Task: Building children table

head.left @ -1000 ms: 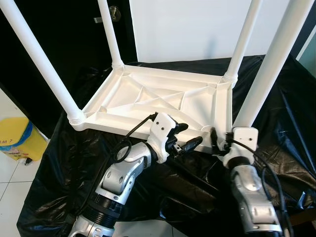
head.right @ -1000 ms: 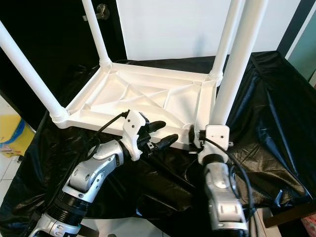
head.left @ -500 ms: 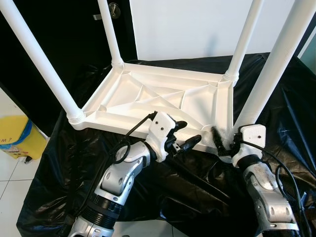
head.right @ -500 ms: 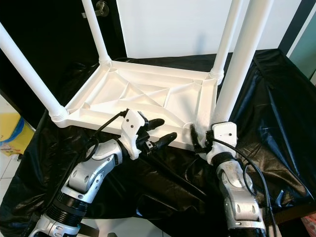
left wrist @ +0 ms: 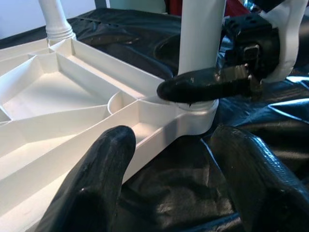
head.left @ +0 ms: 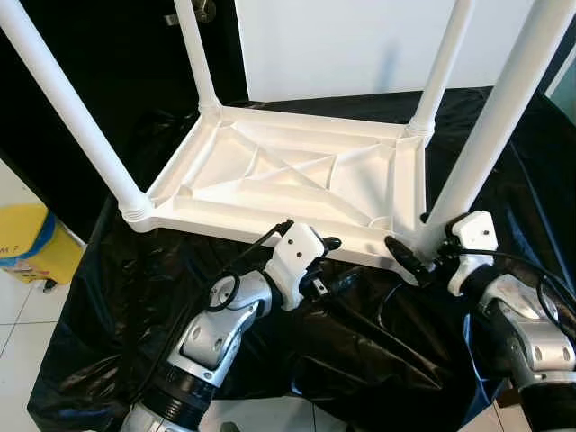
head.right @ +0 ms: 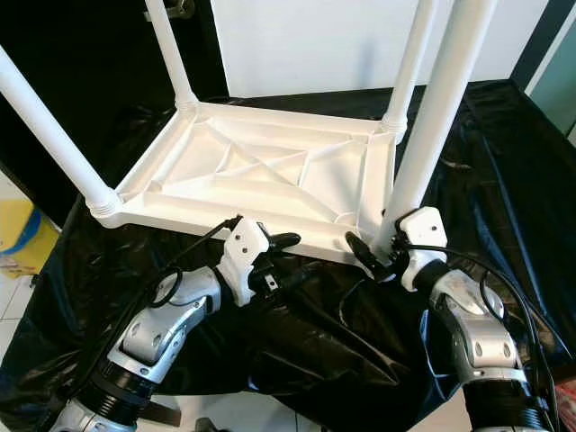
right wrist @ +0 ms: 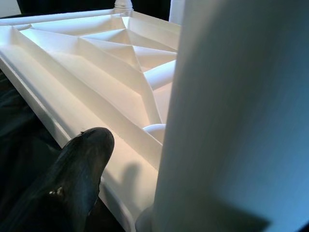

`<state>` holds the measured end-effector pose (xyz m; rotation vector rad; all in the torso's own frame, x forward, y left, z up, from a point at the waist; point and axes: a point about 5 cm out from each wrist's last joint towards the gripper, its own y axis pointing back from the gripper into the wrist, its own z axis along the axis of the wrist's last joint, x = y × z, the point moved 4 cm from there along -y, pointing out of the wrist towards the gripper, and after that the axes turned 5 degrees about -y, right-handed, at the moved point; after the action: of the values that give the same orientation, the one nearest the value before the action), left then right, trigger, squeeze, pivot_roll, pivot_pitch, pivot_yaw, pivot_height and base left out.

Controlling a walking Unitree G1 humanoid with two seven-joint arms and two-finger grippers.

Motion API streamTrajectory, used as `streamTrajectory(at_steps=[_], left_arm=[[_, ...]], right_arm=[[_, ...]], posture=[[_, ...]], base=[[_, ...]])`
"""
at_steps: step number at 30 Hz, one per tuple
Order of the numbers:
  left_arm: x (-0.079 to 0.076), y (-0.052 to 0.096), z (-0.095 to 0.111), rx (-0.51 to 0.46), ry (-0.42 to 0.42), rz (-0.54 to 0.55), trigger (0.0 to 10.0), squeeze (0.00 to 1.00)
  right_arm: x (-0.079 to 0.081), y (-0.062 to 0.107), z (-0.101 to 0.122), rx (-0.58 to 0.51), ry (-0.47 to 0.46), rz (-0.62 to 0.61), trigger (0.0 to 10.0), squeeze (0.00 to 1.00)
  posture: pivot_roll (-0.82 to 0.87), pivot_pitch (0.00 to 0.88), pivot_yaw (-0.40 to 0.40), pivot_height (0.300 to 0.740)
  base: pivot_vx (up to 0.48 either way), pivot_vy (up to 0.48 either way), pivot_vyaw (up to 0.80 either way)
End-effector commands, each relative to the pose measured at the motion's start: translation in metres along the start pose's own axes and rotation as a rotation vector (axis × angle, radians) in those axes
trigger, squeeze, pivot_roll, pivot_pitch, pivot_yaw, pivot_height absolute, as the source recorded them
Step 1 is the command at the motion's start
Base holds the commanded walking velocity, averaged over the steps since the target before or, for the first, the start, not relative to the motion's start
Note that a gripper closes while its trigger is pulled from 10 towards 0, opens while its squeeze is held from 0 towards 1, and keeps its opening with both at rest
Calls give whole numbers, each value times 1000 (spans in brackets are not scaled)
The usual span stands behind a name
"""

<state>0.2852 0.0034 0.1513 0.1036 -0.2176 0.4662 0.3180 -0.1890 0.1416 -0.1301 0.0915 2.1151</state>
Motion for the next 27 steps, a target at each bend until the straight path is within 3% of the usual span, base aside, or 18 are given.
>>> streamTrajectory(at_steps=[1, 2, 3, 10, 15, 21, 22, 26, 27], left_arm=[[-8, -2, -1, 2, 16, -66, 10000, 0], [-8, -2, -1, 2, 16, -66, 10000, 0], [-13, -3, 0, 0, 35, -94, 10000, 0], [-15, -3, -4, 18, 57, -117, 10000, 0], [-10, -1, -13, 57, 10, -80, 10000, 0], [-10, -1, -13, 58, 3, -75, 10000, 0], [-7, -1, -16, 70, -3, -57, 10000, 0], [-4, -2, -18, 78, -5, -32, 10000, 0], [1, -3, -21, 89, -6, 12, 10000, 0]], right_arm=[[3, -4, -3, 21, 11, 40, 7804, 0], [3, -4, -3, 21, 11, 40, 7804, 0], [2, -6, -3, 24, 20, 52, 0, 0], [2, -2, -6, 29, 20, 66, 0, 0], [7, 8, -13, 36, -9, 67, 0, 0], [5, 8, -14, 30, -11, 83, 0, 0], [6, 10, -16, 28, -19, 60, 10000, 0], [7, 11, -17, 28, -23, 30, 10000, 0], [7, 10, -20, 27, -26, -80, 10000, 0]], posture=[[-148, 81, 41, 740], [-148, 81, 41, 740], [-149, 83, 46, 740], [-155, 88, 51, 740], [-164, 97, 48, 740], [-164, 97, 48, 740], [-167, 97, 45, 740], [-171, 97, 44, 740], [-166, 81, 44, 740]], base=[[0, 0, 0], [0, 0, 0], [0, 0, 0], [0, 0, 0], [0, 0, 0], [0, 0, 0], [0, 0, 0], [0, 0, 0], [0, 0, 0]])
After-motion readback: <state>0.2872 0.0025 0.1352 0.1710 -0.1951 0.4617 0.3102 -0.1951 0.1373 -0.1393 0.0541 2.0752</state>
